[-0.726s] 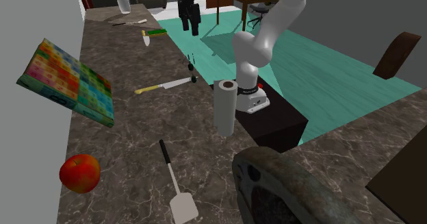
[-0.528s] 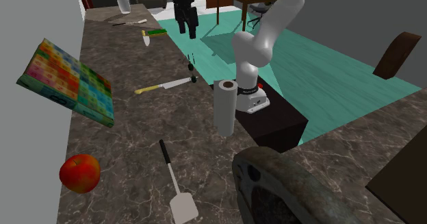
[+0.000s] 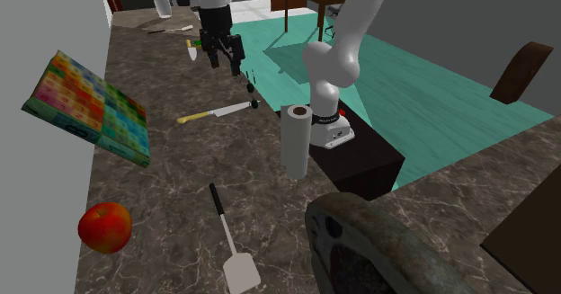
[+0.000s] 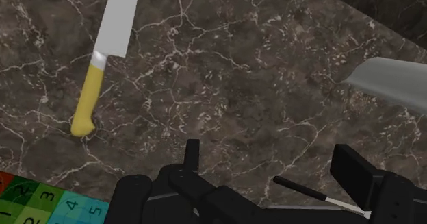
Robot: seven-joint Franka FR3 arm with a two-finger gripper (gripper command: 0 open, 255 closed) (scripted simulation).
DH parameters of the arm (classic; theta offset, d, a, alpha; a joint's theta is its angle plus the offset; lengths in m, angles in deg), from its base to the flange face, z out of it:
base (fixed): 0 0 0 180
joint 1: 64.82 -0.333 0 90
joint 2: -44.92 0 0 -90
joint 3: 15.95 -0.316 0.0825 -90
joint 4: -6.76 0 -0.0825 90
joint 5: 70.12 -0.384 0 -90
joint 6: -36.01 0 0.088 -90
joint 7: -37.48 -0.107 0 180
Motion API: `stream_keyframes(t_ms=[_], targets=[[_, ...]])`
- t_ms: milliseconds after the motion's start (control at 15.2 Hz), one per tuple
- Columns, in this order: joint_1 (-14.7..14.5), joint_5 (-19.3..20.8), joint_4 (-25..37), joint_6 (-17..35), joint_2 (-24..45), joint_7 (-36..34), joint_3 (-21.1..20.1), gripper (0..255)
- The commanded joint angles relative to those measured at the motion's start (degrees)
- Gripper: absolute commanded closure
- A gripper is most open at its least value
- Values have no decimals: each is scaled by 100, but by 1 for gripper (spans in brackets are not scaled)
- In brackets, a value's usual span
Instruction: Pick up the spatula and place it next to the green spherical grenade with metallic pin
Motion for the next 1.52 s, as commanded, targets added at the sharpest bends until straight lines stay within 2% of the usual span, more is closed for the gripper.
stream_keyframes(t_ms=[0,726,1452], targets=[[-140,19,138,253,399,272,-71,0],[-796,270,1099,1175,2330,1485,-616,0],[-1443,900,2123,1740,4006,2401,-1243,0]])
